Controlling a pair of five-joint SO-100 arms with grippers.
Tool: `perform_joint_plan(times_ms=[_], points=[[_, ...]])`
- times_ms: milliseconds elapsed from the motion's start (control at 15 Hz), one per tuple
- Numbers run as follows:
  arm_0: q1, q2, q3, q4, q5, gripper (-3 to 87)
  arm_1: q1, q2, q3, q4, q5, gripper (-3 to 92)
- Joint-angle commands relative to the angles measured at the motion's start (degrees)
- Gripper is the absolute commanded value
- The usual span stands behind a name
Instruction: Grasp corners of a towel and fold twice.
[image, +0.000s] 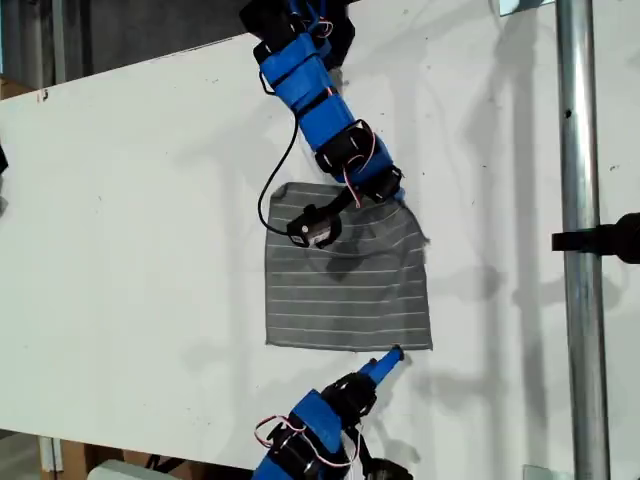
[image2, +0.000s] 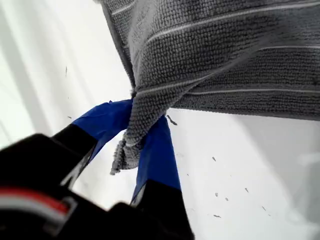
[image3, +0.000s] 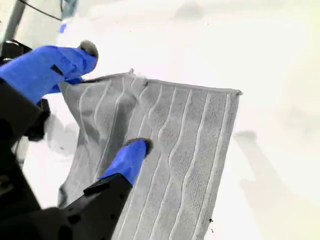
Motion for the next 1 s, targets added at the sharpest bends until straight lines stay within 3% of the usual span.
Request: perform_joint_plan(times_ms=[0, 333, 600, 933], points=[[-1.0, -4.5, -1.2, 0.7, -3.6, 28.7, 0.5, 1.5, -0.2, -1.1, -0.5, -0.2], [0.5, -28.6, -20.4, 9.1, -8.9, 26.6, 0.5, 1.2, 0.3, -1.8, -0.5, -0.2], [2.5, -35.3, -24.7, 6.2, -10.1, 23.6, 0.4, 1.2, 0.5, -2.2, -0.5, -0.2], [4.7, -46.4, -24.9, 4.1, -14.4, 28.1, 0.4, 1.2, 0.7, -2.6, -0.5, -0.2]])
